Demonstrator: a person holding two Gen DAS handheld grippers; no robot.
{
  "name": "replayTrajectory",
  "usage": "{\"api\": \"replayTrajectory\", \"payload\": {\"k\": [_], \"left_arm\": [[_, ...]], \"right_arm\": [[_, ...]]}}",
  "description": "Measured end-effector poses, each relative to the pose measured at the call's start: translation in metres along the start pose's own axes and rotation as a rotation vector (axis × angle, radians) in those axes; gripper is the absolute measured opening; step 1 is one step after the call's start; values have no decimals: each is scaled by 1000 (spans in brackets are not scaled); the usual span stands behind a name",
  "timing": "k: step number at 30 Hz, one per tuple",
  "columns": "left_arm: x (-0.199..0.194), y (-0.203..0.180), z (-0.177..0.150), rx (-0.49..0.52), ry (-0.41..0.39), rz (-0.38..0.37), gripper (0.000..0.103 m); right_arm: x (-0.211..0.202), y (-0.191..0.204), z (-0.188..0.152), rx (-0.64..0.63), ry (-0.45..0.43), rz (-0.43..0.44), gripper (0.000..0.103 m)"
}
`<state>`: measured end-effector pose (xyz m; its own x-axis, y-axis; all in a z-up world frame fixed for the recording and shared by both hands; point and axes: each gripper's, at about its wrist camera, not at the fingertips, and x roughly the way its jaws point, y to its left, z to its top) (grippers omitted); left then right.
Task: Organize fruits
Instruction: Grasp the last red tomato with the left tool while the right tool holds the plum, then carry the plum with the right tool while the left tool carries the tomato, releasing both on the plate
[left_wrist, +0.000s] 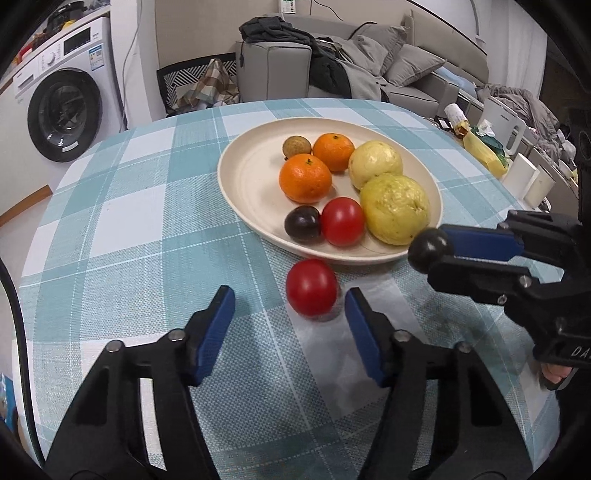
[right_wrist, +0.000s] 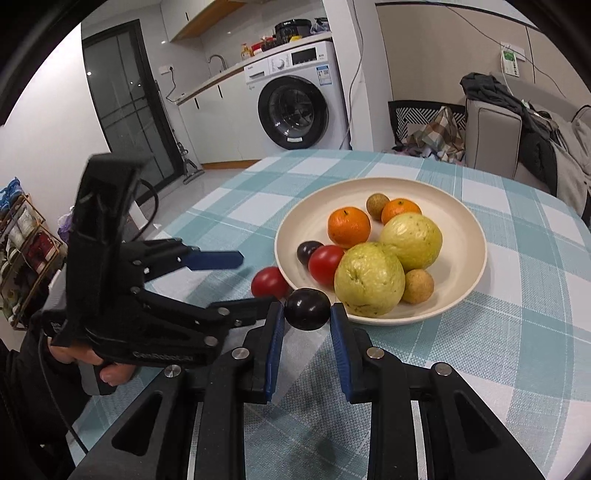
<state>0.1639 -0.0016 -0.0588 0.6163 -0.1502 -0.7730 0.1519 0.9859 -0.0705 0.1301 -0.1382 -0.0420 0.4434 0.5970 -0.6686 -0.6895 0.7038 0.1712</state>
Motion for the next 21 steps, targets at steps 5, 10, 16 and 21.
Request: {"api": "replayTrajectory", "payload": {"k": [5,10,16,21], "left_arm": [[1,1,0,-12,2,-63,25],[1,-1,1,-13,1,-70,25],[-4,0,1,-12,-15,-85,25],[-20,6,3,-14,-52,-128,25]], "right_arm": [[-7,-1,2,10,-32,-8,26],[-9,-6,3,27,-43,-15,26],[-12,-10,4,38,-57,-30,26],[-19,-18,5,58,-103,-52,26]]}}
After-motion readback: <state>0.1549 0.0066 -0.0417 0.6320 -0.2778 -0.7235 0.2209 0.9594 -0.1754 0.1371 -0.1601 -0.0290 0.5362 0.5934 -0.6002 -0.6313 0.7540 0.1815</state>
